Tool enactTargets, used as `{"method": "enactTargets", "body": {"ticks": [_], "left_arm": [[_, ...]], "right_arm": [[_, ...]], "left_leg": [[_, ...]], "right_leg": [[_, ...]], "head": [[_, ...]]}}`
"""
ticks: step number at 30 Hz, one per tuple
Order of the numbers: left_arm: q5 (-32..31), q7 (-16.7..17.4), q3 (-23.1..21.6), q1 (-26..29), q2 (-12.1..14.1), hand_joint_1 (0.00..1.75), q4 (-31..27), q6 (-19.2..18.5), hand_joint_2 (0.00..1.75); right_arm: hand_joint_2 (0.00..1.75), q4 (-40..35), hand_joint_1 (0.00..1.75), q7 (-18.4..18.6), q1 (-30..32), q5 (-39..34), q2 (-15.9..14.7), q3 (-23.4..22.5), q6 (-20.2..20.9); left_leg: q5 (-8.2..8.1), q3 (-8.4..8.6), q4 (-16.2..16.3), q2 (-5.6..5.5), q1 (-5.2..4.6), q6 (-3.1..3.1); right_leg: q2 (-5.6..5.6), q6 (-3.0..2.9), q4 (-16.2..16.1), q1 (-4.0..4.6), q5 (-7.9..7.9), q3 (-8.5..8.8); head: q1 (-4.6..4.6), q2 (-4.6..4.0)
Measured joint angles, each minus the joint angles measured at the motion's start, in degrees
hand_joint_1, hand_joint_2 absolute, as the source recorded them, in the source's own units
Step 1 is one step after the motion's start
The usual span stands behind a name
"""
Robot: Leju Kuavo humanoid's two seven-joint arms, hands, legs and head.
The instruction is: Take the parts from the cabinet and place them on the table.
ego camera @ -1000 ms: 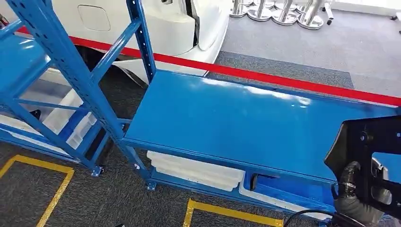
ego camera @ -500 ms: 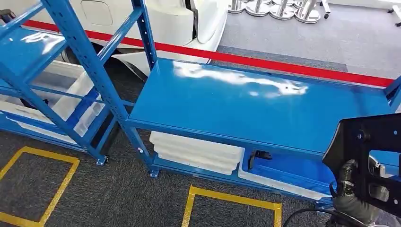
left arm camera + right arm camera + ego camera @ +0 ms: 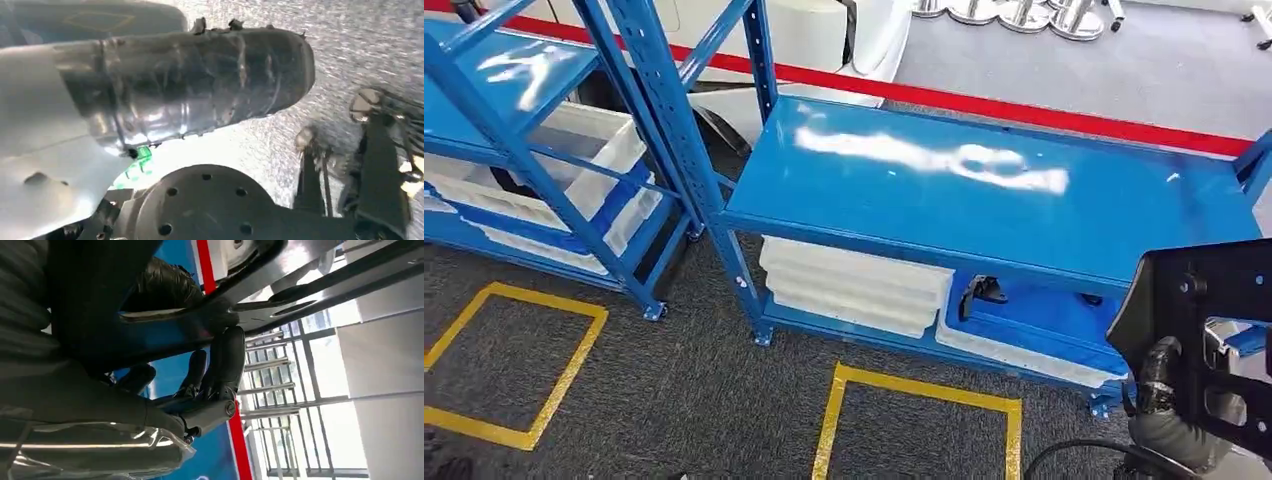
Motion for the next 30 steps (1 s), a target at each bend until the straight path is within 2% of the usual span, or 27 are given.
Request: {"method": "enactTargets", "body": {"ticks": [1, 3, 4, 5, 6, 7, 8, 9, 10, 11, 12, 13, 14, 15, 16, 18, 19, 20, 21, 23, 24, 25, 26, 27, 28, 29, 30], "left_arm": [[0.0, 0.02, 0.0, -0.03, 0.0, 0.0, 0.0, 0.0, 0.0], [0.0, 0.0, 0.0, 0.12, 0.0, 0.0, 0.02, 0.0, 0.0], [0.0, 0.04, 0.0, 0.11, 0.0, 0.0, 0.07, 0.0, 0.0], [0.0, 0.0, 0.0, 0.14, 0.0, 0.0, 0.07, 0.0, 0.0], [0.0, 0.0, -0.02, 0.27, 0.15, 0.0, 0.07, 0.0, 0.0], [0.0, -0.07, -0.02, 0.36, 0.48, 0.0, 0.07, 0.0, 0.0], [0.0, -0.06, -0.02, 0.37, 0.7, 0.0, 0.07, 0.0, 0.0], [0.0, -0.04, -0.04, 0.34, 1.09, 0.0, 0.07, -0.02, 0.0], [0.0, -0.04, -0.04, 0.35, 1.33, 0.0, 0.07, -0.02, 0.0], [0.0, 0.02, -0.04, 0.35, 1.51, 0.0, 0.07, -0.02, 0.0], [0.0, 0.0, -0.04, 0.33, 1.55, 0.0, 0.07, -0.02, 0.0], [0.0, 0.0, -0.04, 0.31, 1.62, 0.0, 0.07, -0.02, 0.0], [0.0, 0.0, -0.04, 0.26, 1.64, 0.0, 0.07, 0.0, 0.0], [0.0, 0.0, -0.04, 0.16, 1.64, 0.0, 0.07, 0.0, 0.0], [0.0, 0.0, -0.04, 0.12, 1.64, 0.0, 0.07, 0.0, 0.0], [0.0, 0.0, -0.04, 0.05, 1.64, 0.0, 0.07, 0.0, 0.0], [0.0, 0.02, -0.07, 0.08, 1.64, 0.0, 0.07, 0.0, 0.0], [0.0, 0.0, -0.09, 0.0, 1.62, 0.0, 0.07, -0.02, 0.0], [0.0, 0.0, -0.09, 0.04, 1.44, 0.0, 0.07, 0.0, 0.0], [0.0, 0.0, -0.09, 0.03, 0.87, 0.0, 0.07, -0.02, 0.0], [0.0, 0.0, -0.09, 0.02, 0.6, 0.0, 0.07, -0.02, 0.0], [0.0, 0.0, -0.09, -0.01, 0.41, 0.0, 0.07, -0.02, 0.0], [0.0, 0.0, -0.09, -0.01, 0.24, 0.0, 0.07, -0.02, 0.0], [0.0, 0.0, -0.09, -0.01, 0.2, 0.0, 0.07, -0.02, 0.0], [0.0, 0.0, -0.09, 0.01, 0.17, 0.0, 0.07, -0.02, 0.0], [0.0, -0.02, -0.09, 0.0, 0.17, 0.0, 0.07, -0.07, 0.0], [0.0, -0.15, -0.09, -0.03, 0.17, 0.0, 0.07, -0.13, 0.0]], "right_arm": [[1.75, 0.02, 1.75, 0.0, -0.07, 0.04, 0.0, 0.0, 0.09], [1.75, 0.02, 1.75, 0.09, 0.07, 0.09, -0.02, -0.02, 0.11], [1.75, 0.04, 1.75, 0.11, 0.08, 0.09, 0.0, 0.0, 0.11], [1.75, 0.02, 1.75, 0.15, 0.11, 0.11, 0.02, 0.07, 0.15], [1.75, 0.04, 1.75, 0.15, 0.13, 0.09, 0.04, 0.02, 0.15], [1.75, 0.04, 1.75, 0.26, 0.19, 0.09, 0.07, 0.04, 0.15], [1.75, 0.04, 1.75, 0.33, 0.23, 0.09, 0.09, 0.07, 0.15], [1.75, 0.04, 1.75, 0.37, 0.24, 0.06, 0.11, 0.09, 0.15], [1.75, 0.04, 1.75, 0.39, 0.27, 0.06, 0.11, 0.09, 0.15], [1.75, 0.04, 1.75, 0.39, 0.29, 0.06, 0.11, 0.09, 0.17], [1.75, 0.04, 1.75, 0.41, 0.33, 0.06, 0.11, 0.09, 0.17], [1.75, 0.04, 1.75, 0.42, 0.35, 0.06, 0.11, 0.09, 0.17], [1.75, 0.04, 1.75, 0.42, 0.38, 0.09, 0.11, 0.09, 0.17], [1.75, 0.02, 1.75, 0.42, 0.29, 0.06, 0.11, 0.07, 0.17], [1.75, 0.02, 1.75, 0.44, 0.35, 0.13, 0.11, 0.07, 0.26], [1.75, 0.02, 1.75, 0.44, 0.34, 0.15, 0.11, 0.09, 0.31], [1.75, 0.04, 1.75, 0.44, 0.37, 0.15, 0.09, 0.07, 0.33], [1.75, 0.04, 1.75, 0.44, 0.41, 0.15, 0.09, 0.07, 0.33], [1.75, 0.04, 1.75, 0.44, 0.36, 0.15, 0.04, 0.04, 0.33], [1.75, 0.04, 1.75, 0.44, 0.44, 0.15, 0.07, 0.02, 0.33], [1.75, 0.04, 1.75, 0.44, 0.49, 0.15, 0.07, 0.04, 0.33], [1.75, 0.04, 1.75, 0.44, 0.51, 0.15, 0.07, 0.02, 0.33], [1.75, 0.04, 1.75, 0.44, 0.5, 0.15, 0.07, 0.0, 0.33], [1.75, 0.04, 1.75, 0.44, 0.5, 0.15, 0.07, 0.02, 0.33], [1.75, 0.04, 1.75, 0.44, 0.51, 0.15, 0.07, 0.02, 0.33], [1.75, 0.04, 1.75, 0.44, 0.49, 0.15, 0.07, 0.0, 0.35], [1.75, -0.02, 1.75, 0.44, 0.37, 0.17, 0.04, 0.0, 0.37]], "left_leg": [[0.86, -0.1, -0.41, 0.06, 0.19, -0.43], [2.26, -0.43, -1.08, 0.05, 0.32, -1.33], [0.81, -0.8, -0.63, 0.04, 0.42, -1.52], [-2.83, -1.46, 1.51, 0.07, 0.38, -1.6], [-7.12, -2.44, 5.52, 0.06, 0.37, -1.65], [-10.55, -3.29, 9.94, 0.06, 0.37, -1.72], [-12.59, -4.01, 14.11, 0.06, 0.37, -1.82], [-12.79, -4.37, 17.95, 0.07, 0.37, -1.91], [-11.02, -3.83, 19.15, 0.07, 0.37, -1.95], [-8.22, -2.18, 18.06, 0.08, 0.38, -1.95], [-5.92, 0.32, 15.04, 0.08, 0.39, -1.89], [-4.75, 3.84, 10.15, 0.06, 0.38, -1.71], [-5.89, 7.17, 5.12, -0.08, 0.37, -1.43], [-7.63, 9.55, 0.87, -0.19, 0.13, -1.18], [-8.3, 9.7, 0.03, -0.18, 0.03, -0.87], [-8.04, 9.07, -0.16, -0.19, -0.2, -0.6], [-7.64, 8.86, -0.9, -0.05, 0.37, 0.02], [-7.07, 8.35, -0.86, 0.05, 0.39, 0.57], [-6.58, 7.77, -0.85, 0.09, 0.41, 0.95], [-5.38, 6.18, -0.78, 0.12, 0.33, 1.18], [-4.82, 5.35, -0.7, 0.12, 0.31, 1.19], [-4.26, 4.44, -0.53, 0.13, 0.31, 1.12], [-3.74, 3.44, -0.28, 0.13, 0.32, 1.0], [-3.37, 2.65, -0.06, 0.12, 0.34, 0.88], [-2.82, 1.68, 0.19, 0.08, 0.39, 0.58], [-2.33, 1.25, 0.38, 0.01, 0.34, 0.28], [-2.1, 0.88, 0.45, 0.01, 0.03, -0.01]], "right_leg": [[0.02, 0.04, 0.31, 0.2, 0.19, -0.67], [0.01, -0.72, -0.02, 0.36, 1.49, -2.23], [-0.4, -1.11, -0.3, -0.06, 2.33, -2.51], [-0.38, -1.61, -0.31, -0.05, 2.83, -3.3], [-0.39, -1.93, -0.29, -0.03, 3.49, -4.02], [-0.4, -1.98, -0.28, 0.02, 4.12, -4.71], [-0.42, -2.03, -0.16, 0.07, 4.73, -5.49], [-0.44, -1.97, 0.11, 0.08, 5.43, -6.57], [-0.43, -1.89, 0.53, 0.08, 5.95, -7.19], [-0.43, -1.77, 1.07, 0.06, 6.38, -8.38], [-0.39, -1.58, 1.77, 0.02, 6.69, -9.38], [-0.34, -1.41, 2.61, 0.0, 6.92, -10.41], [-0.36, -1.23, 3.35, -0.01, 7.03, -11.21], [-0.45, -0.91, 4.25, 0.23, 7.16, -12.04], [-0.48, -0.44, 4.37, 0.13, 7.82, -12.33], [-0.55, 0.22, 4.31, -0.01, 8.81, -12.93], [-0.41, 0.58, 4.53, 0.03, 8.53, -13.49], [-0.12, 1.03, 5.67, -0.05, 6.49, -14.04], [-0.04, 1.37, 8.71, -0.17, 3.37, -14.94], [0.0, 1.8, 18.2, -0.45, -2.58, -17.76], [0.0, 1.92, 21.88, -0.54, -3.75, -18.61], [0.0, 2.01, 23.95, -0.62, -3.56, -18.64], [0.0, 2.02, 23.94, -0.69, -2.01, -17.8], [0.0, 2.0, 22.46, -0.75, 0.05, -16.52], [-0.01, 1.86, 17.27, -0.82, 3.07, -13.0], [-0.01, 1.63, 10.95, -0.87, 3.71, -8.72], [0.04, 1.28, 5.22, -0.67, 2.36, -5.0]], "head": [[-0.11, 0.0], [-0.04, 0.0], [-0.07, 0.0], [-0.15, 0.0], [-0.26, 0.0], [-0.31, 0.0], [-0.31, 0.0], [-0.33, 0.0], [-0.37, 0.0], [-0.39, 0.0], [-0.48, 0.0], [-0.59, 0.0], [-0.85, 0.0], [-0.83, 0.0], [-0.87, 0.0], [-0.9, 0.0], [-0.83, 0.0], [-0.68, 0.0], [-0.5, 0.0], [-0.55, 0.0], [-0.55, 0.0], [-0.57, 0.0], [-0.55, 0.0], [-0.57, 0.0], [-0.61, 0.0], [-0.59, 0.0], [-0.52, 0.0]]}}
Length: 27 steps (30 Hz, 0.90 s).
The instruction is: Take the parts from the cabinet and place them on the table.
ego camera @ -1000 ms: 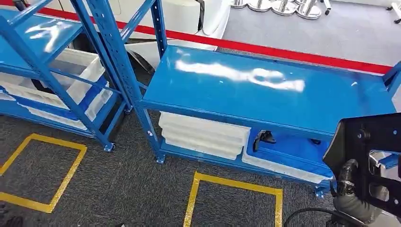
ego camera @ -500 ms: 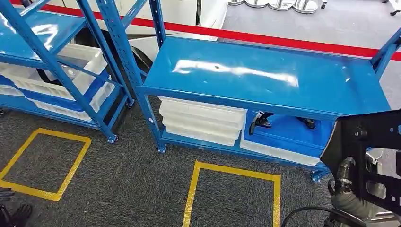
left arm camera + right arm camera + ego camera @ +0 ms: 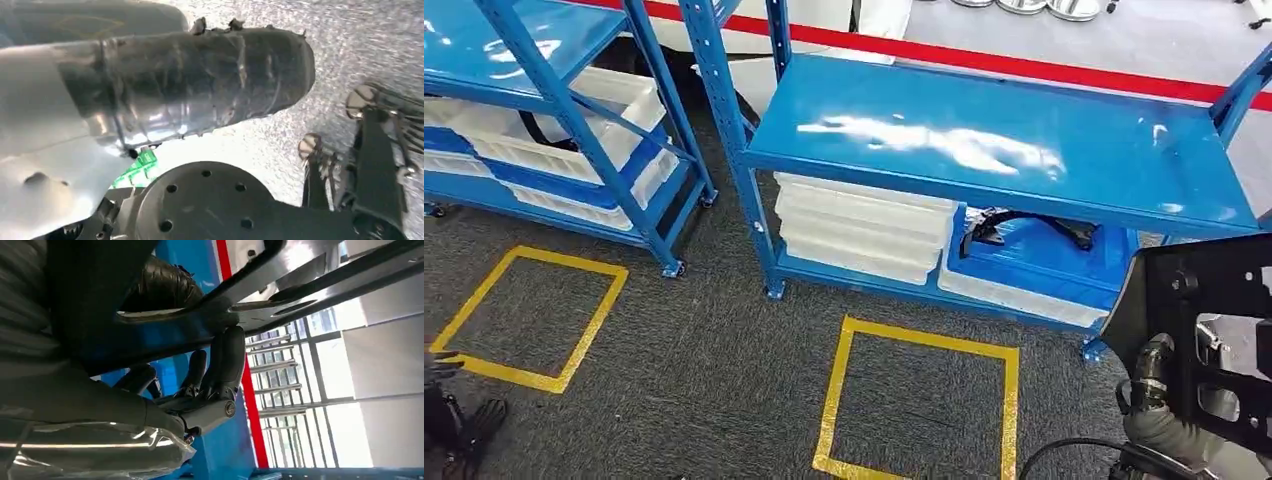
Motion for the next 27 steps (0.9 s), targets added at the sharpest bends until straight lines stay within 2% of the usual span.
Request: {"method": "enactTargets", "body": {"ticks": [1, 3, 4, 5, 6, 8, 9, 10, 11, 12, 13, 14, 15, 16, 17, 19, 20, 21, 22, 23, 24, 25, 26, 27], "left_arm": [[-0.02, -0.02, 0.0, 0.0, 0.0, 0.0, 0.0, -0.05, 0.0], [0.0, -0.02, 0.0, 0.01, 0.0, 0.0, 0.0, -0.05, 0.0], [0.0, 0.0, 0.0, 0.11, 0.0, 0.0, 0.02, -0.05, 0.0], [0.0, 0.06, 0.0, 0.07, 0.0, 0.0, 0.04, -0.05, 0.0], [-0.02, 0.06, 0.0, 0.1, 0.0, 0.0, 0.04, -0.05, 0.0], [-0.07, 0.06, 0.0, 0.23, 0.48, 0.0, 0.04, -0.07, 0.0], [-0.11, -0.02, 0.0, 0.25, 0.72, 0.0, 0.04, -0.11, 0.0], [-0.24, -0.02, 0.0, 0.24, 1.0, 0.0, 0.04, -0.11, 0.0], [-0.35, 0.0, -0.02, 0.23, 1.2, 0.0, 0.04, -0.11, 0.0], [-0.35, -0.02, -0.02, 0.22, 1.29, 0.0, 0.04, -0.11, 0.0], [-0.37, -0.02, -0.04, 0.19, 1.36, 0.0, 0.04, -0.11, 0.0], [-0.37, -0.02, -0.02, 0.12, 1.36, 0.0, 0.04, -0.11, 0.0], [-0.39, -0.13, -0.04, -0.01, 1.36, 0.0, 0.04, -0.05, 0.0], [-0.39, -0.18, -0.04, -0.13, 1.4, 0.0, 0.04, -0.05, 0.0], [-0.39, -0.18, -0.04, -0.21, 1.4, 0.0, 0.07, -0.05, 0.0], [-0.42, -0.09, -0.07, -0.3, 1.4, 0.0, 0.07, -0.13, 0.0], [-0.46, -0.09, -0.11, -0.22, 1.4, 0.0, 0.07, -0.13, 0.0], [-0.52, -0.09, -0.11, -0.22, 1.4, 0.0, 0.07, -0.13, 0.0], [-0.57, -0.22, -0.11, -0.16, 1.36, 0.0, 0.07, -0.11, 0.0], [-0.59, -0.29, -0.11, -0.11, 1.09, 0.0, 0.09, -0.11, 0.0], [-0.59, -0.29, -0.11, -0.13, 0.88, 0.0, 0.09, -0.11, 0.0], [-0.59, -0.31, -0.11, -0.16, 0.81, 0.0, 0.09, -0.11, 0.0], [-0.59, -0.31, -0.11, -0.17, 0.68, 0.0, 0.09, -0.11, 0.0], [-0.59, -0.37, -0.13, -0.21, 0.66, 0.0, 0.09, -0.11, 0.0]], "right_arm": [[1.75, -0.11, 1.75, 0.0, -0.13, 0.02, 0.02, -0.04, 0.05], [1.75, -0.11, 1.75, 0.0, -0.06, 0.02, 0.02, -0.04, 0.11], [1.75, -0.11, 1.75, 0.0, -0.02, 0.0, 0.02, -0.07, 0.11], [1.75, -0.11, 1.75, 0.02, 0.02, 0.0, 0.04, -0.02, 0.13], [1.75, -0.13, 1.75, 0.0, 0.07, 0.02, 0.04, 0.0, 0.13], [1.75, -0.11, 1.75, 0.02, 0.1, 0.0, 0.04, -0.02, 0.13], [1.75, -0.11, 1.75, 0.02, 0.17, 0.0, 0.04, -0.02, 0.13], [1.75, -0.11, 1.75, 0.02, 0.21, 0.0, 0.04, 0.0, 0.15], [1.75, -0.11, 1.75, 0.02, 0.27, 0.0, 0.04, 0.0, 0.15], [1.75, -0.11, 1.75, 0.04, 0.29, 0.0, 0.04, 0.0, 0.15], [1.75, -0.11, 1.75, 0.04, 0.29, 0.0, 0.04, 0.0, 0.15], [1.75, -0.11, 1.75, 0.04, 0.33, 0.0, 0.04, -0.02, 0.15], [1.75, -0.13, 1.75, 0.04, 0.35, 0.02, 0.07, -0.02, 0.15], [1.75, -0.18, 1.75, 0.07, 0.35, 0.02, 0.04, -0.09, 0.18], [1.75, -0.26, 1.75, 0.07, 0.4, 0.04, 0.05, -0.11, 0.2], [1.75, -0.26, 1.75, 0.18, 0.44, 0.04, 0.02, -0.09, 0.29], [1.75, -0.26, 1.75, 0.2, 0.6, 0.07, 0.0, -0.13, 0.37], [1.75, -0.29, 1.75, 0.24, 0.65, 0.11, -0.06, -0.15, 0.55], [1.75, -0.29, 1.75, 0.33, 0.62, 0.13, -0.17, -0.24, 0.59], [1.75, -0.29, 1.75, 0.46, 0.7, 0.19, -0.22, -0.31, 0.61], [1.75, -0.26, 1.75, 0.55, 0.9, 0.24, -0.24, -0.33, 0.66], [1.75, -0.26, 1.75, 0.57, 0.97, 0.33, -0.28, -0.35, 0.66], [1.75, -0.26, 1.75, 0.68, 0.97, 0.44, -0.33, -0.46, 0.68], [1.75, -0.26, 1.75, 0.79, 0.95, 0.52, -0.35, -0.61, 0.68]], "left_leg": [[0.81, -0.2, -0.02, 0.0, 0.01, -0.48], [2.01, -0.28, -0.69, 0.03, 0.26, -1.2], [2.43, -0.53, -0.65, -0.13, 0.14, -1.62], [0.5, -1.15, 0.14, -0.47, 0.29, -1.83], [-2.89, -2.02, 2.93, -0.44, 0.27, -1.89], [-9.49, -4.53, 11.75, -0.39, 0.25, -1.85], [-11.42, -5.52, 16.26, -0.37, 0.22, -1.81], [-10.91, -5.7, 19.18, -0.37, 0.13, -1.66], [-8.81, -4.75, 19.31, -0.37, 0.0, -1.44], [-6.13, -2.72, 17.24, -0.36, -0.2, -1.03], [-4.28, 0.13, 13.46, -0.4, -0.46, -0.4], [-3.78, 3.98, 8.13, -0.55, -0.9, 0.5], [-5.21, 8.09, 2.85, -0.65, -1.56, 1.06], [-5.99, 10.5, -1.5, -0.46, -1.58, 1.24], [-6.17, 10.5, -2.05, -0.51, -1.66, 1.03], [-5.18, 9.71, -2.38, -0.5, -1.74, 1.22], [-4.8, 9.06, -3.26, 0.04, -1.02, 1.48], [-4.15, 8.43, -3.21, -0.05, -0.93, 1.75], [-3.72, 7.64, -3.14, 0.05, -0.81, 2.14], [-3.16, 6.91, -3.04, 0.11, -0.81, 2.16], [-2.49, 5.94, -2.93, 0.15, -0.81, 2.14], [-1.87, 4.99, -2.74, 0.18, -0.79, 2.03], [-1.32, 3.97, -2.46, 0.22, -0.74, 1.9], [-0.76, 2.74, -2.04, 0.25, -0.67, 1.76]], "right_leg": [[0.13, -0.7, -3.6, 0.06, -1.39, 1.72], [0.21, -1.18, -2.68, 0.43, -0.53, 0.7], [0.13, -1.59, -3.24, 0.29, 0.02, 0.2], [-0.35, -2.13, -3.21, 0.04, 0.64, -0.01], [-0.25, -2.62, -3.31, 0.1, 1.06, -0.65], [-0.29, -3.2, -2.99, 0.41, 2.01, -2.01], [-0.29, -3.35, -2.84, 0.64, 2.55, -2.81], [-0.29, -3.42, -2.64, 0.87, 3.07, -3.69], [-0.28, -3.47, -2.42, 1.05, 3.53, -4.42], [-0.27, -3.48, -2.23, 1.25, 3.94, -5.21], [-0.19, -3.45, -2.05, 1.46, 4.38, -5.84], [-0.14, -3.4, -1.89, 1.55, 4.79, -6.27], [-0.15, -3.19, -1.79, 1.68, 5.04, -6.57], [-0.2, -3.03, -1.4, 1.82, 5.38, -6.7], [-0.27, -2.77, -1.48, 1.72, 6.09, -6.99], [-0.31, -2.28, -1.6, 1.74, 7.1, -7.39], [0.23, -1.95, -0.9, 1.75, 5.81, -8.16], [0.42, -1.36, 1.11, 1.72, 2.9, -9.24], [0.4, -0.9, 4.96, 1.42, -0.73, -10.57], [0.39, -0.49, 9.44, 1.05, -3.83, -11.7], [0.39, -0.15, 14.08, 0.67, -5.9, -12.68], [0.37, 0.1, 17.02, 0.44, -5.71, -12.96], [0.37, 0.25, 18.09, 0.21, -3.74, -12.46], [0.36, 0.4, 17.02, 0.01, -0.72, -10.87]], "head": [[-0.18, 0.0], [-0.13, 0.0], [-0.13, 0.0], [-0.18, 0.0], [-0.39, 0.0], [-0.81, 0.0], [-0.87, 0.0], [-0.9, 0.0], [-0.96, 0.0], [-1.07, 0.0], [-1.2, 0.0], [-1.36, 0.0], [-1.4, 0.0], [-1.45, 0.0], [-1.38, 0.0], [-1.77, 0.0], [-1.86, 0.0], [-1.53, 0.0], [-1.36, 0.0], [-1.27, 0.0], [-1.29, 0.0], [-1.25, 0.0], [-1.25, 0.0], [-1.25, 0.0]]}}
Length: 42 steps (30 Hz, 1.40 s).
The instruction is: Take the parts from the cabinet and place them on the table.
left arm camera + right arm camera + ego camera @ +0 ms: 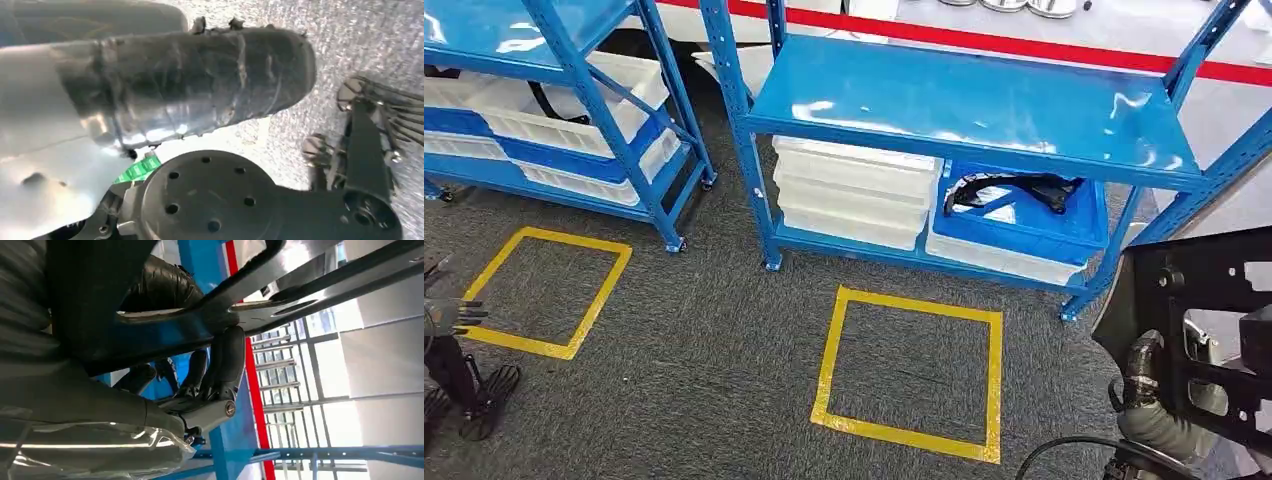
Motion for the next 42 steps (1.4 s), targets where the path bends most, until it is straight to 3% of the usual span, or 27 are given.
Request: {"method": "enactTargets", "body": {"ticks": [1, 2, 4, 5, 7, 8, 9, 10, 12, 13, 15, 17, 18, 19, 20, 23, 25, 27, 29, 30, 32, 33, 34, 38, 39, 40, 42], "left_arm": [[-0.02, 0.0, 0.0, 0.0, 0.0, 0.0, 0.0, 0.0, 0.0], [-0.02, -0.04, -0.02, 0.01, 0.0, 0.0, 0.0, 0.0, 0.0], [-0.09, -0.17, -0.02, -0.09, 0.0, 0.0, -0.02, -0.04, 0.0], [-0.11, -0.24, -0.04, -0.02, 0.0, 0.0, 0.0, -0.09, 0.0], [-0.11, -0.24, -0.04, -0.15, 0.0, 0.0, 0.0, -0.13, 0.0], [-0.11, -0.24, -0.02, -0.05, 0.0, 0.0, 0.0, -0.17, 0.0], [-0.11, -0.24, -0.02, 0.07, 0.0, 0.0, 0.0, -0.17, 0.0], [-0.11, -0.28, -0.02, 0.2, 0.0, 0.0, 0.02, -0.2, 0.0], [-0.11, -0.33, -0.02, 0.38, 0.55, 0.0, 0.04, -0.39, 0.0], [-0.11, -0.33, -0.04, 0.36, 0.79, 0.0, 0.04, -0.46, 0.0], [-0.11, -0.33, -0.07, 0.36, 1.2, 0.0, 0.04, -0.52, 0.0], [-0.11, -0.46, -0.07, 0.35, 1.33, 0.0, 0.04, -0.5, 0.0], [-0.13, -0.57, -0.09, 0.33, 1.33, 0.0, 0.04, -0.46, 0.0], [-0.24, -0.63, -0.09, 0.17, 1.33, 0.0, 0.04, -0.35, 0.0], [-0.35, -0.66, -0.09, -0.06, 1.33, 0.0, 0.04, -0.35, 0.0], [-0.37, -0.65, -0.09, -0.16, 1.33, 0.0, 0.04, -0.37, 0.0], [-0.37, -0.66, -0.09, 0.12, 0.98, 0.0, 0.04, -0.33, 0.0], [-0.39, -0.68, -0.09, 0.17, 0.46, 0.0, 0.04, -0.31, 0.0], [-0.39, -0.68, -0.09, 0.14, 0.2, 0.0, 0.04, -0.09, 0.0], [-0.42, -0.7, -0.09, 0.14, 0.15, 0.0, 0.04, 0.18, 0.0], [-0.44, -0.94, -0.09, 0.15, 0.09, 0.0, 0.04, 0.17, 0.0], [-0.48, -1.01, -0.11, 0.13, 0.09, 0.0, 0.04, 0.15, 0.0], [-0.5, -1.0, -0.2, 0.07, 0.07, 0.0, 0.04, 0.13, 0.0], [-0.52, -1.05, -0.2, 0.24, -0.2, 0.0, 0.04, 0.15, 0.0], [-0.52, -1.07, -0.2, 0.31, -0.2, 0.0, 0.04, 0.18, 0.0], [-0.52, -1.09, -0.2, 0.29, -0.2, 0.0, 0.04, 0.24, 0.0], [-0.52, -1.09, -0.2, 0.2, -0.15, 0.0, 0.06, 0.22, 0.0]], "right_arm": [[1.75, 0.0, 1.75, 0.26, 0.0, 0.11, 0.0, -0.13, 0.02], [1.75, 0.0, 1.75, 0.46, 0.0, 0.17, -0.02, -0.2, 0.04], [1.75, -0.31, 1.75, 0.72, -0.13, 0.57, -0.07, -0.44, 0.15], [1.75, -0.35, 1.75, 0.76, -0.36, 0.77, -0.09, -0.5, 0.22], [1.75, -0.42, 1.75, 1.09, -0.22, 1.44, -0.15, -0.59, 0.42], [1.75, -0.39, 1.75, 1.42, -0.03, 1.95, -0.15, -0.57, 0.52], [1.75, -0.39, 1.75, 1.64, 0.04, 2.45, -0.15, -0.52, 0.68], [1.75, -0.42, 1.75, 1.7, 0.01, 2.91, -0.15, -0.52, 0.81], [1.75, -0.39, 1.75, 1.88, 0.04, 3.63, -0.15, -0.52, 0.94], [1.75, -0.39, 1.75, 2.03, 0.03, 3.8, -0.15, -0.52, 0.94], [1.75, -0.39, 1.75, 2.6, 0.08, 4.35, -0.15, -0.5, 0.98], [1.75, -0.39, 1.75, 2.91, 0.08, 4.87, -0.15, -0.48, 0.98], [1.75, -0.46, 1.75, 3.04, 0.07, 5.05, -0.15, -0.5, 0.98], [1.75, -0.5, 1.75, 3.1, 0.12, 5.22, -0.15, -0.55, 1.01], [1.75, -0.5, 1.75, 3.19, 0.06, 5.4, -0.15, -0.55, 1.07], [1.75, -0.66, 1.75, 3.28, 0.03, 5.51, -0.17, -0.52, 1.09], [1.75, -0.68, 1.75, 3.28, -0.03, 5.57, -0.22, -0.57, 1.09], [1.75, -0.68, 1.75, 3.36, 0.08, 5.53, -0.46, -0.59, 1.09], [1.75, -0.63, 1.75, 3.52, 0.11, 5.42, -0.48, -0.59, 1.2], [1.75, -0.63, 1.75, 3.58, 0.12, 5.24, -0.48, -0.61, 1.29], [1.75, -0.66, 1.75, 3.69, 0.04, 4.92, -0.48, -0.79, 1.77], [1.75, -0.7, 1.75, 3.74, -0.04, 4.87, -0.48, -0.87, 1.99], [1.75, -0.87, 1.75, 3.74, -0.09, 4.85, -0.57, -0.94, 2.12], [1.75, -1.01, 1.75, 3.72, -0.28, 4.85, -0.52, -0.94, 2.43], [1.75, -1.01, 1.75, 3.72, -0.39, 4.85, -0.48, -0.92, 2.47], [1.75, -0.98, 1.75, 3.74, -0.31, 4.83, -0.41, -0.9, 2.49], [1.75, -0.98, 1.75, 3.72, -0.28, 4.72, -0.42, -0.92, 2.54]], "left_leg": [[0.52, -1.08, 0.38, 0.0, 0.08, -0.23], [1.08, -1.31, 0.69, -0.04, 0.13, -0.51], [1.92, -2.25, 1.3, -0.11, -0.12, -1.16], [2.72, -2.61, 1.09, -0.09, -0.06, -1.56], [3.78, -3.19, 0.8, -0.09, 0.27, -2.37], [3.73, -3.47, 1.04, -0.36, 0.28, -2.65], [1.8, -4.01, 2.13, -0.37, 0.36, -2.94], [-1.76, -4.99, 5.16, -0.35, 0.37, -3.13], [-8.03, -7.56, 14.45, -0.32, 0.4, -3.46], [-8.98, -8.46, 18.27, -0.32, 0.4, -3.61], [-5.54, -7.56, 19.98, -0.27, 0.46, -3.78], [-1.66, -2.35, 12.86, 0.41, 0.52, -3.81], [-1.58, 1.73, 6.93, 2.31, 0.52, -3.72], [-3.14, 3.87, 3.31, 3.42, 0.05, -3.55], [-3.68, 3.88, 2.43, 3.0, -0.02, -2.67], [-3.56, 3.18, 1.64, 1.07, 0.28, -1.35], [-2.86, 2.62, 1.53, 0.19, 0.46, -0.44], [-2.09, 1.69, 1.58, -0.78, 0.3, -0.08], [-1.41, 0.82, 1.61, -2.06, -0.01, 0.04], [-1.12, 0.58, 1.61, -2.8, -0.21, 0.03], [-0.56, 0.32, 1.58, -4.2, -0.57, -0.01], [-0.26, 0.24, 1.52, -4.75, -0.52, -0.02], [-0.05, -0.12, 1.63, -5.1, -0.71, -0.26], [1.28, -1.03, 0.92, -7.61, -0.28, -1.71], [0.86, -1.17, 1.44, -6.37, -0.42, -1.74], [-1.25, -2.28, 3.54, -3.57, -0.66, -2.23], [-6.42, -6.23, 12.41, -1.31, -0.09, -3.07]], "right_leg": [[0.0, -0.01, -3.17, -0.12, 2.45, 2.67], [-0.01, -0.16, -8.18, -0.13, 3.29, 6.44], [0.05, -0.93, -20.46, 0.15, -0.43, 14.55], [0.05, -1.19, -21.73, 0.24, -1.24, 15.0], [0.03, -1.84, -21.29, 0.62, -0.67, 13.63], [-0.09, -2.29, -21.91, 0.17, 0.13, 12.92], [-0.39, -2.56, -21.83, 0.18, 0.57, 12.59], [-0.37, -2.9, -21.85, 0.22, 0.94, 12.03], [-0.82, -3.21, -21.66, 0.32, 1.93, 10.95], [-0.97, -3.22, -21.46, 0.38, 2.32, 10.35], [-1.77, -3.07, -20.82, 0.41, 2.88, 8.97], [-2.62, -2.85, -19.79, 0.29, 3.05, 7.9], [-3.03, -2.67, -19.16, 0.35, 2.99, 7.98], [-3.45, -2.21, -18.56, 0.65, 2.9, 7.54], [-4.07, -1.85, -18.35, 0.68, 3.14, 7.35], [-5.67, -1.1, -17.91, 0.66, 3.36, 6.83], [-1.74, -0.34, -13.97, 0.46, -0.17, 4.97], [-0.58, -0.13, -4.06, 0.45, -5.07, 0.58], [-0.45, -0.38, 1.5, 0.49, -6.23, -1.82], [-0.34, -0.78, -0.13, 0.56, -4.71, -0.85], [0.95, -2.31, -10.11, 0.94, 0.36, 4.48], [2.52, -3.26, -15.23, 1.32, 2.26, 7.26], [4.3, -4.32, -18.0, 1.53, 2.01, 8.55], [2.25, -4.54, -20.13, 1.61, 3.06, 8.86], [1.23, -3.76, -21.67, 0.88, 3.98, 9.49], [0.8, -3.77, -22.28, 0.89, 4.31, 9.64], [-0.82, -3.67, -22.27, 0.72, 4.63, 9.3]], "head": [[0.0, 0.0], [0.0, 0.0], [-0.09, 0.0], [-0.09, 0.0], [-0.18, 0.0], [-0.11, 0.0], [-0.13, 0.0], [-0.28, 0.0], [-0.42, 0.0], [-0.42, 0.0], [-0.44, 0.0], [-0.48, 0.0], [-0.57, 0.0], [-0.85, 0.0], [-0.7, 0.0], [-0.63, 0.0], [-0.39, 0.0], [-0.13, 0.0], [-0.11, 0.0], [-0.09, 0.0], [-0.07, 0.0], [-0.07, 0.0], [-0.18, 0.0], [0.15, 0.0], [0.11, 0.0], [-0.08, 0.0], [-0.22, 0.0]]}}
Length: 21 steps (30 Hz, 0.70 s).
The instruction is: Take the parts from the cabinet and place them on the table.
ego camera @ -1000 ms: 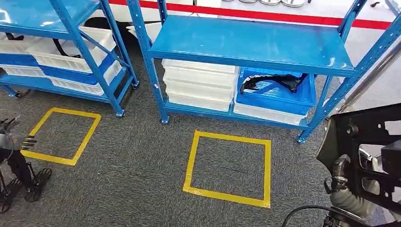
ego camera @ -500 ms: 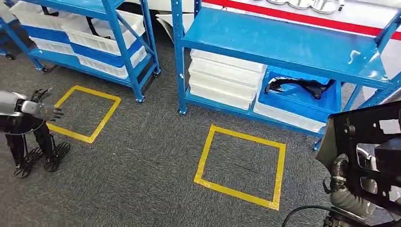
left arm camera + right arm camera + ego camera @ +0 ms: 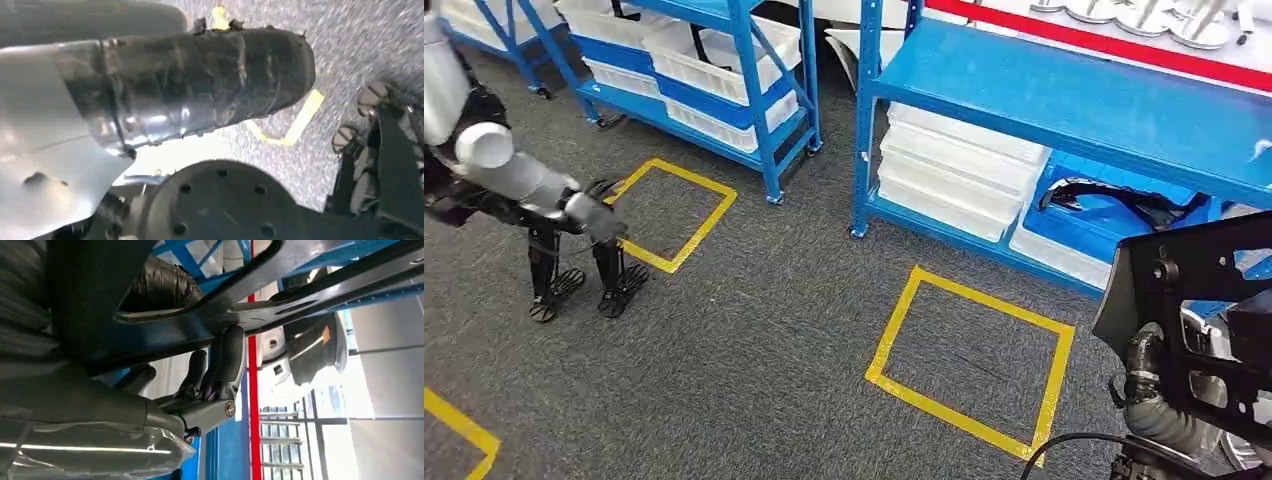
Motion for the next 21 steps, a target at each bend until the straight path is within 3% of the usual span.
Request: {"method": "enactTargets", "body": {"ticks": [1, 2, 3, 4, 5, 6, 7, 8, 11, 12, 13, 14, 16, 17, 18, 19, 21], "left_arm": [[0.0, 0.0, 0.0, 0.02, 0.24, 0.0, -0.02, -0.02, 0.0], [0.0, 0.0, 0.0, 0.04, 0.42, 0.0, -0.02, -0.04, 0.0], [0.0, 0.0, 0.0, 0.08, 0.66, 0.0, -0.02, -0.04, 0.0], [0.0, 0.0, 0.0, 0.1, 0.75, 0.0, -0.02, -0.07, 0.0], [0.0, 0.0, 0.0, 0.09, 0.79, 0.0, -0.02, -0.11, 0.0], [0.0, -0.09, 0.0, 0.07, 0.81, 0.0, -0.02, -0.15, 0.0], [0.0, -0.09, -0.04, -0.14, 0.81, 0.0, -0.02, -0.2, 0.0], [0.0, -0.09, -0.04, -0.2, 0.81, 0.0, -0.02, -0.22, 0.0], [0.0, -0.09, -0.02, -0.04, 0.81, 0.0, -0.02, -0.22, 0.0], [0.0, -0.09, -0.02, -0.07, 0.59, 0.0, -0.02, -0.18, 0.0], [0.0, -0.11, -0.02, -0.03, 0.24, 0.0, -0.02, -0.17, 0.0], [0.0, -0.17, -0.02, -0.08, -0.02, 0.0, -0.02, -0.15, 0.0], [-0.04, -0.2, -0.02, -0.13, -0.3, 0.0, -0.02, -0.15, 0.0], [-0.11, -0.17, -0.02, -0.14, -0.39, 0.0, -0.02, -0.15, 0.0], [-0.17, -0.17, -0.02, -0.12, -0.39, 0.0, -0.02, -0.15, 0.0], [-0.24, -0.17, -0.02, -0.07, -0.41, 0.0, 0.0, -0.15, 0.0], [-0.31, -0.26, -0.02, -0.03, -0.41, 0.0, 0.0, -0.17, 0.0]], "right_arm": [[1.75, 0.04, 1.75, 0.02, 0.08, -0.04, 0.0, 0.02, 0.02], [1.75, 0.04, 1.75, 0.02, 0.14, -0.04, 0.02, 0.04, 0.04], [1.75, 0.04, 1.75, 0.02, 0.12, -0.04, 0.07, 0.07, 0.09], [1.75, 0.04, 1.75, 0.02, 0.09, -0.04, 0.09, 0.07, 0.11], [1.75, 0.04, 1.75, 0.02, 0.07, -0.04, 0.09, 0.07, 0.11], [1.75, 0.04, 1.75, 0.02, 0.02, -0.04, 0.2, 0.07, 0.11], [1.75, -0.02, 1.75, 0.02, -0.01, -0.04, 0.22, 0.0, 0.13], [1.75, -0.02, 1.75, 0.02, -0.11, -0.04, 0.26, 0.0, 0.33], [1.75, -0.13, 1.75, 0.0, -0.22, -0.02, 0.31, 0.02, 0.57], [1.75, -0.13, 1.75, 0.0, -0.27, -0.02, 0.28, 0.0, 0.61], [1.75, -0.13, 1.75, 0.0, -0.33, -0.04, 0.31, 0.02, 0.61], [1.75, -0.15, 1.75, -0.02, -0.29, -0.04, 0.28, 0.0, 0.61], [1.75, -0.13, 1.75, 0.0, -0.16, -0.09, 0.28, -0.11, 0.61], [1.75, -0.11, 1.75, -0.02, -0.07, -0.22, 0.28, -0.07, 0.7], [1.75, -0.11, 1.75, -0.02, -0.05, -0.22, 0.28, -0.05, 0.72], [1.75, -0.11, 1.75, -0.02, -0.08, -0.22, 0.31, -0.07, 0.7], [1.75, -0.13, 1.75, -0.09, -0.25, -0.35, 0.31, -0.07, 0.83]], "left_leg": [[-1.64, -1.71, 4.14, 0.44, 0.37, -0.32], [-2.11, -2.55, 6.51, 0.61, 0.7, -0.69], [-1.09, -1.71, 5.57, 0.74, 1.04, -1.17], [0.83, 0.38, 2.09, 1.09, 1.3, -1.61], [3.13, 3.57, -3.23, 1.75, 1.63, -2.09], [4.85, 6.86, -8.4, 3.45, 1.88, -2.51], [3.75, 7.79, -10.27, 5.13, 1.55, -2.31], [4.34, 7.32, -10.21, 3.83, 1.53, -0.96], [4.69, 6.45, -9.89, 2.15, 1.33, 0.67], [5.1, 6.39, -10.06, 1.56, 1.64, 1.27], [5.32, 6.1, -10.06, 1.02, 1.63, 1.59], [5.55, 5.81, -10.06, 0.62, 1.58, 1.92], [5.94, 5.24, -10.05, -0.66, 1.21, 2.39], [6.14, 5.02, -10.05, -1.42, 0.94, 2.49], [6.28, 4.94, -10.05, -2.09, 0.67, 2.57], [6.38, 4.91, -10.05, -2.32, 0.4, 2.7], [6.63, 4.97, -10.05, -3.33, -0.05, 2.75]], "right_leg": [[-0.81, 0.05, 0.08, -0.06, 0.03, -0.16], [-1.67, 0.15, 0.27, -0.21, 0.07, -0.39], [-2.52, 0.45, 0.59, -0.44, 0.02, -0.66], [-3.21, 0.73, 1.01, -0.69, -0.13, -0.93], [-3.96, 1.14, 1.67, -1.02, -0.39, -1.18], [-4.51, 1.68, 2.5, -1.16, -0.75, -1.38], [-4.9, 2.29, 3.19, -0.9, -1.17, -1.76], [-5.51, 2.8, 3.79, -0.93, -1.4, -1.76], [-6.99, 3.79, 3.25, -1.09, -0.87, -1.57], [-6.34, 4.11, 3.48, -1.28, -1.32, -1.85], [-3.21, 4.23, 5.56, -1.36, -3.43, -2.58], [-1.17, 4.19, 9.64, -1.36, -6.12, -4.31], [0.46, 4.09, 19.94, -1.29, -10.8, -8.86], [0.56, 3.83, 23.19, -1.27, -11.54, -10.31], [0.59, 3.4, 22.98, -1.14, -10.71, -10.17], [0.68, 2.83, 20.2, -0.94, -8.78, -8.81], [1.2, 0.98, 9.74, -0.09, -3.63, -3.77]], "head": [[0.05, 0.0], [0.05, 0.0], [0.05, 0.0], [0.05, 0.0], [0.02, 0.0], [0.05, 0.0], [-0.28, 0.0], [-0.06, 0.0], [-0.06, 0.0], [0.02, 0.0], [0.16, 0.0], [0.24, 0.0], [0.42, 0.0], [0.42, 0.0], [0.42, 0.0], [0.44, 0.0], [0.46, 0.0]]}}
